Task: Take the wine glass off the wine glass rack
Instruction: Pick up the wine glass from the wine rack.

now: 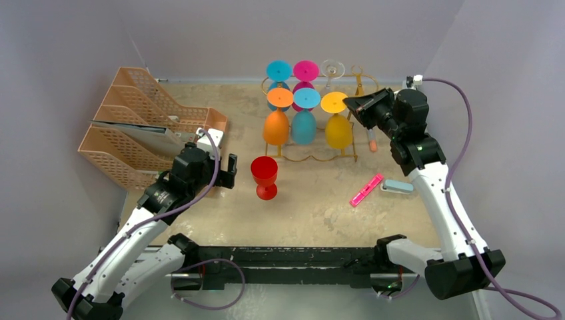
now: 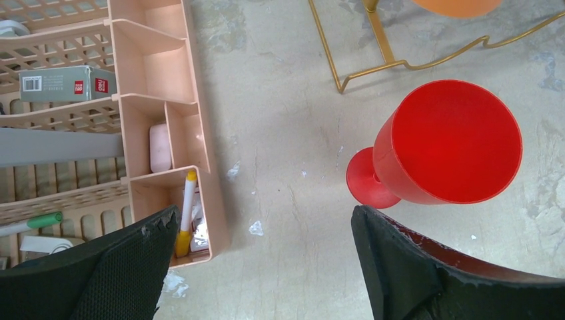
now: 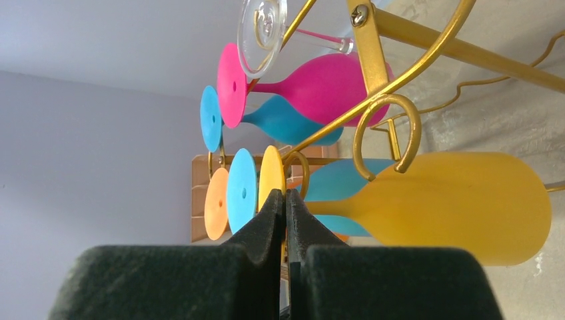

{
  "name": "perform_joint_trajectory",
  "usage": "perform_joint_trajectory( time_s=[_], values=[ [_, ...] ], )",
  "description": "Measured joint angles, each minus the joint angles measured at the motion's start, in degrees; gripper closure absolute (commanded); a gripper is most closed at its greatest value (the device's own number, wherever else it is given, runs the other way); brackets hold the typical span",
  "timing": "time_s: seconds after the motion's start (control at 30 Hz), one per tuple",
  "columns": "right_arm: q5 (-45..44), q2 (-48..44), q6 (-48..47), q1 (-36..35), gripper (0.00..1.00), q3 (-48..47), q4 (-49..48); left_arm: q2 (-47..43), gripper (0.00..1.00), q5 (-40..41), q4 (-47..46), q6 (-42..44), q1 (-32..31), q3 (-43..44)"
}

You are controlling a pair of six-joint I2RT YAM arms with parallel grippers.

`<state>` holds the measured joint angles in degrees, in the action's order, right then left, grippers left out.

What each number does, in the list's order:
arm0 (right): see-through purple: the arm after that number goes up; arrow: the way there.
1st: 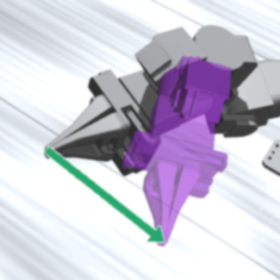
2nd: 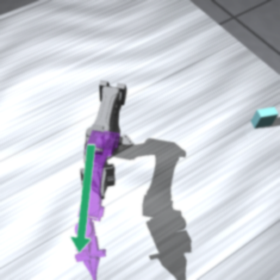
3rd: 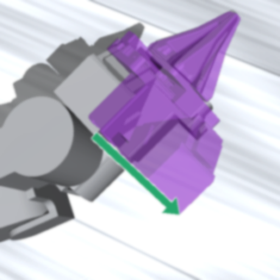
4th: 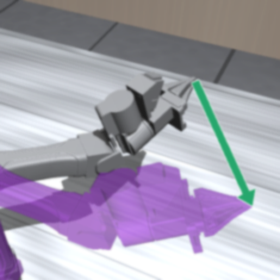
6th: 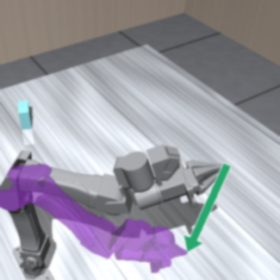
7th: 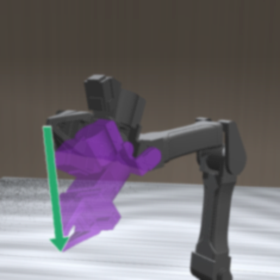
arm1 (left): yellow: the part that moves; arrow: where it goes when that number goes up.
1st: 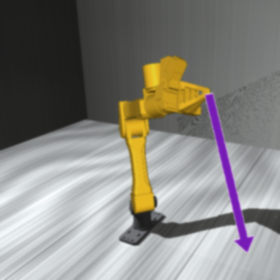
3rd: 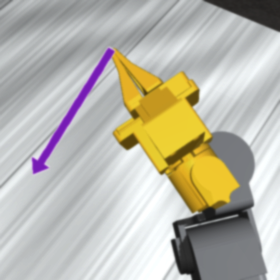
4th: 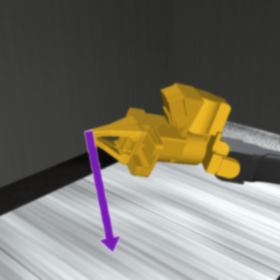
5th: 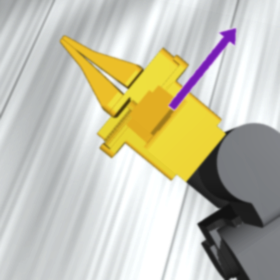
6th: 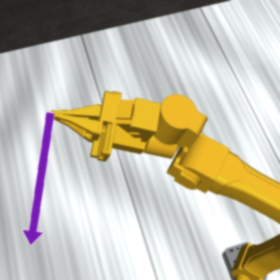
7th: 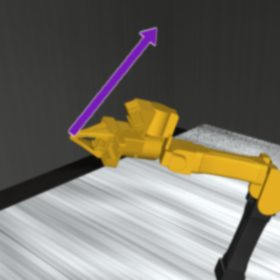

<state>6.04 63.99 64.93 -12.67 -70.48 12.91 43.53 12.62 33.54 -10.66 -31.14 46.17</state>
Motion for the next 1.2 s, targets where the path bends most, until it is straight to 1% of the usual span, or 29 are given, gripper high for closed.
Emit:
perform_joint_trajectory(
  time_s=[0.2, 0.5, 0.6, 0.73, 1.0, 1.2],
  values=[
    [1.29, -0.59, -0.61, 0.0, 1.0, 0.0, 0.13, 0.11, 0.0, 0.7, 0.0, 0.22, 0.0, 0.0],
    [3.61, -1.97, -1.64, 0.0, 1.0, 0.0, 1.68, 1.46, 0.0, 0.39, 0.04, 0.81, 0.0, 0.0],
    [3.98, -3.15, -1.31, 0.0, 1.0, 0.94, 0.85, 1.22, 0.0, -0.5, 0.09, 0.79, 0.0, 0.02],
    [4.55, -4.39, -1.11, 0.0, 1.0, 1.77, 0.46, 0.15, 0.0, -5.05, 1.09, -0.74, 0.0, 0.83],
    [7.89, -5.86, -1.73, 0.0, 1.0, 2.03, 0.55, -1.25, 0.0, -16.02, 4.66, -7.96, 0.0, 8.94],
    [10.38, -7.96, -2.45, 0.0, 1.0, 3.23, 1.44, -1.46, 0.05, -23.91, 4.7, -13.53, 0.0, 11.52]
  ],
)
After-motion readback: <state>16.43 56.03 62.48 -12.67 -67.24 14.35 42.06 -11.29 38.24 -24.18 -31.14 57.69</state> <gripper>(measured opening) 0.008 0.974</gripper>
